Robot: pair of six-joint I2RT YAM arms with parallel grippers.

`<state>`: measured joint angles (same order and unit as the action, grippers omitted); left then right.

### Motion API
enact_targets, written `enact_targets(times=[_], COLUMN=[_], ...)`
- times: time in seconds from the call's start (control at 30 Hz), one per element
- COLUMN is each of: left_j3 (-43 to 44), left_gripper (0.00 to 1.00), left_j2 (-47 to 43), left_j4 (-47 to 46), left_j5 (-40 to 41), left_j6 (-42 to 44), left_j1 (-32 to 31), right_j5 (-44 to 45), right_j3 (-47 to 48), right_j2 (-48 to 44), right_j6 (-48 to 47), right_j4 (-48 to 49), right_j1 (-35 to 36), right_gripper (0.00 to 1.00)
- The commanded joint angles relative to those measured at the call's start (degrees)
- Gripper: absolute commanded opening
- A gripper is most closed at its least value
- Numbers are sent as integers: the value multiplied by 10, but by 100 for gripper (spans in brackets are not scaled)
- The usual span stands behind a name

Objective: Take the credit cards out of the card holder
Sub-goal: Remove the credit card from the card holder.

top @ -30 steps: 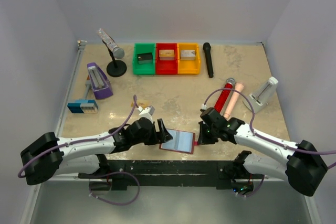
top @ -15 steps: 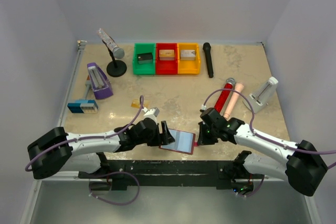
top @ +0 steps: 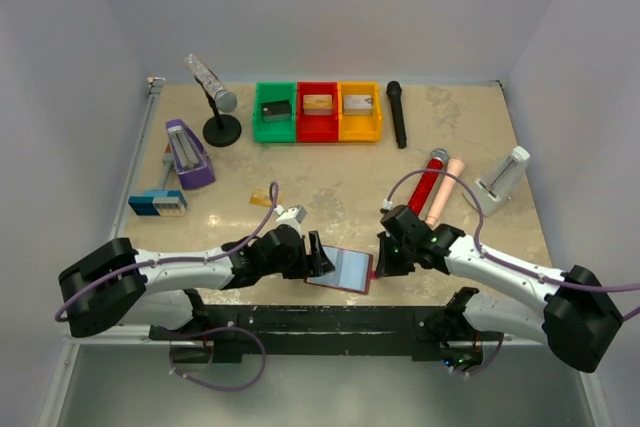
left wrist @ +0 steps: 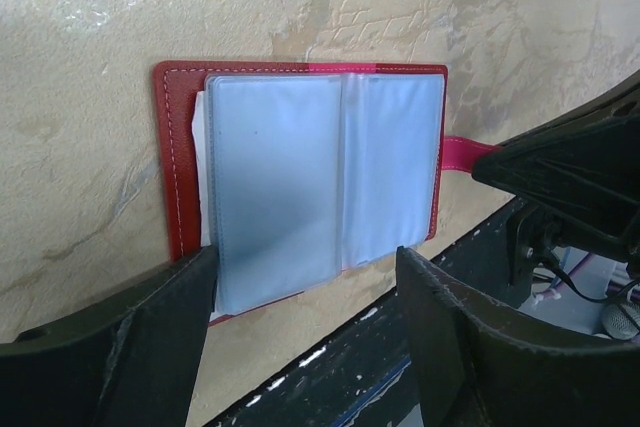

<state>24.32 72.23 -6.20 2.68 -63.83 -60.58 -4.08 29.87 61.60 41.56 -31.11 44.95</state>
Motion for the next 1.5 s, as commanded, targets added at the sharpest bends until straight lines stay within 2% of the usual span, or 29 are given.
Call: enact_targets(times=[0.0,0.27,0.77,1.13,1.47], left_j3=[19,25,43,43,12], left_gripper=[76,75,73,74,75], left_j2=[11,20,20,12,-67], left_j4=[-25,-77,-113,-87,12], left_j5=[-17,-57,-77,-63,23], left_j6=[12,26,42,40,14], left_j1=[-5,-8,-18,-20,-19], right_j5=[-9,-18,-18,-13,-1], right_j3=[1,3,2,1,7], right_j2=[5,16,13,8,1], right_j6=[-3,-4,-4,-3,-3], right_j4=[23,32,30,23,4], right_j1=[-1,-2,-2,-2,-1], right_gripper=[0,0,0,0,0])
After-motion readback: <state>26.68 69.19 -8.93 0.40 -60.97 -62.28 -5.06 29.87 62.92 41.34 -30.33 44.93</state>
